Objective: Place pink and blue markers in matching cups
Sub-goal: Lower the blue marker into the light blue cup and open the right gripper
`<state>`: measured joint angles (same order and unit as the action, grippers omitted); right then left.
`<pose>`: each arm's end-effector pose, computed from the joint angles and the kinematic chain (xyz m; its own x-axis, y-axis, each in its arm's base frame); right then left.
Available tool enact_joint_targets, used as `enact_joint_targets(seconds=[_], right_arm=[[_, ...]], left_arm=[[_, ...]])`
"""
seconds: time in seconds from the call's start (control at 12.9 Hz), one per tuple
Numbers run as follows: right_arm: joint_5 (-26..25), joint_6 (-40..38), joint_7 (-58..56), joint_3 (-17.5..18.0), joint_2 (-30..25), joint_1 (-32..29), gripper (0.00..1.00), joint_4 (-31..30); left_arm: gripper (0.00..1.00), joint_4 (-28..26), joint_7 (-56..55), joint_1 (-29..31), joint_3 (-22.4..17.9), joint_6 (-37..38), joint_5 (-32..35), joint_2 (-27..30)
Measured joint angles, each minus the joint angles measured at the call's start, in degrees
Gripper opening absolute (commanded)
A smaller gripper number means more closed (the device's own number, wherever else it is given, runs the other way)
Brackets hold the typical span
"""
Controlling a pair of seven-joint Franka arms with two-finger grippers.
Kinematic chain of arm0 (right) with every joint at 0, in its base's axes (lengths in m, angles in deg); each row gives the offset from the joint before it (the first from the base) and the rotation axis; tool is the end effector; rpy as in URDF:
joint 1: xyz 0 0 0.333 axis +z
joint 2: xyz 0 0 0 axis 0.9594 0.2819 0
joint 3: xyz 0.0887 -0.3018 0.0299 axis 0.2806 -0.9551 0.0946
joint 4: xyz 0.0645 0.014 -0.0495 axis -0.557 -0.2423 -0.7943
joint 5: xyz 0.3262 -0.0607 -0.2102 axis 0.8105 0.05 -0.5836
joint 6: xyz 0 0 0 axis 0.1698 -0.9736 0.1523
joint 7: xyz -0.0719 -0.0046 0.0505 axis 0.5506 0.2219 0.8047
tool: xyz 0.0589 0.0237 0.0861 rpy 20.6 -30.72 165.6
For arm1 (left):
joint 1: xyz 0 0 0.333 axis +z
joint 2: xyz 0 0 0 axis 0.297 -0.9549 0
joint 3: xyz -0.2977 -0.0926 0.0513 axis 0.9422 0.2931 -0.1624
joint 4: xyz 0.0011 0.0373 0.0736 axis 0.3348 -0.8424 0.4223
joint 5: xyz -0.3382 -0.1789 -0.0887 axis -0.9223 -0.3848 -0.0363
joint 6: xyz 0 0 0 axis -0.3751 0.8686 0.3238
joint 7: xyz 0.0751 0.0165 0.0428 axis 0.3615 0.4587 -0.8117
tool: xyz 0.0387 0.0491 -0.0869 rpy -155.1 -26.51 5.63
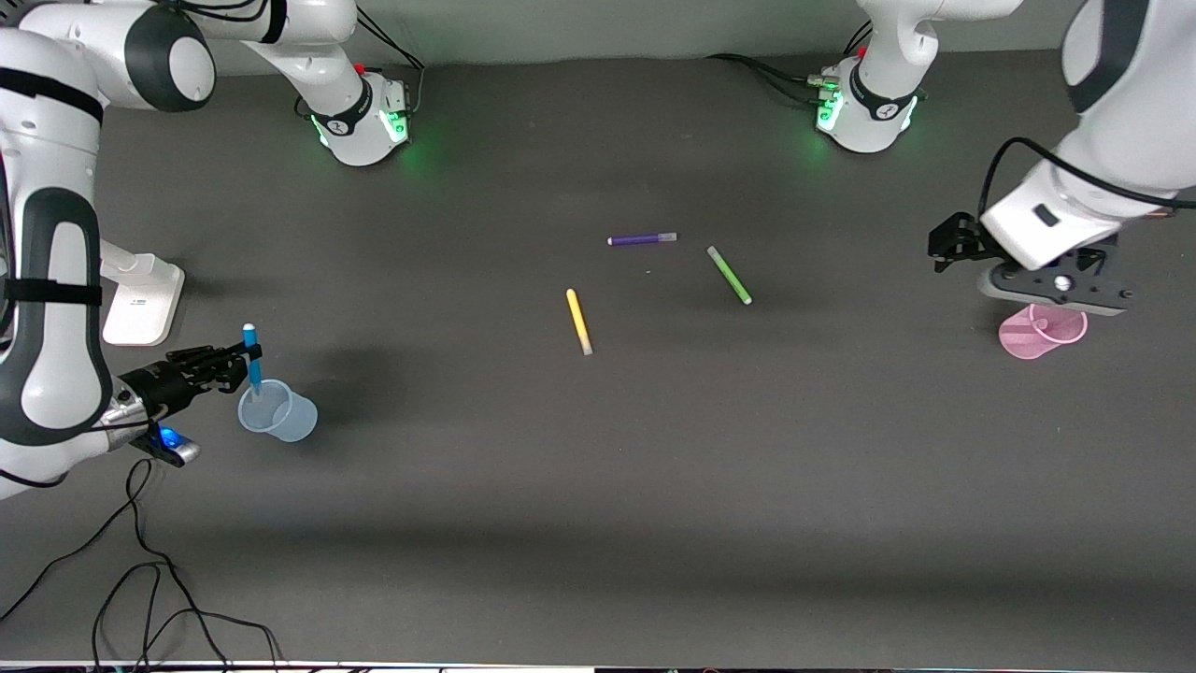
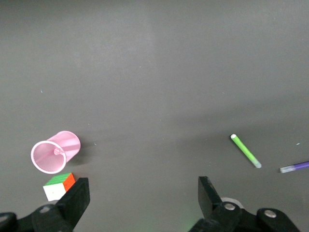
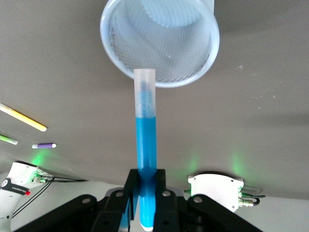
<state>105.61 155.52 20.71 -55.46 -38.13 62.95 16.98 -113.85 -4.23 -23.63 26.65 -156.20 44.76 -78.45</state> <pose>0.6511 -0.1054 0.2883 0.6745 -0.1379 -0.7253 -0.3739 -0.9109 -0.1746 0.5379 -0.0711 0.5601 0.9822 -0.1734 -0.0722 -0.1748 -0.9845 -0.0128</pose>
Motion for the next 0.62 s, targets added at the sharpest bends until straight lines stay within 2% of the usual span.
enact_joint_targets(seconds=[0.16,0.23,0.31,0.39,0.47,0.62], right_arm=[[0.08,0.25,-0.38,0.01,2.33,-0.51,0.11,1.00],[0.09,0.47,-0.61,0.01,3.29,-0.78,0.18,1.29],[0.10,0.73,-0.85,0.01,4.00,-1.03,0.48,1.55],[0.10,0.93,-0.90,0.01,4.29,-1.21,0.87,1.69],[0.10,0.95,-0.90,0.01,4.34,-1.26,0.99,1.88],[0.10,0.95,-0.90,0.08,4.34,-1.25,0.99,2.50]], left_arm=[[1.00,0.14,0.22,3.09,-0.36,1.02,-2.28,0.24],[1.00,0.20,0.22,3.71,-0.40,1.04,-2.98,0.27],[1.00,0.26,0.15,3.75,-0.33,1.04,-3.35,0.27],[1.00,0.31,0.05,3.65,-0.10,1.04,-3.57,0.27],[1.00,0.34,-0.13,3.62,0.10,1.04,-3.83,0.27],[1.00,0.35,-0.61,3.63,0.14,1.06,-4.56,0.27]])
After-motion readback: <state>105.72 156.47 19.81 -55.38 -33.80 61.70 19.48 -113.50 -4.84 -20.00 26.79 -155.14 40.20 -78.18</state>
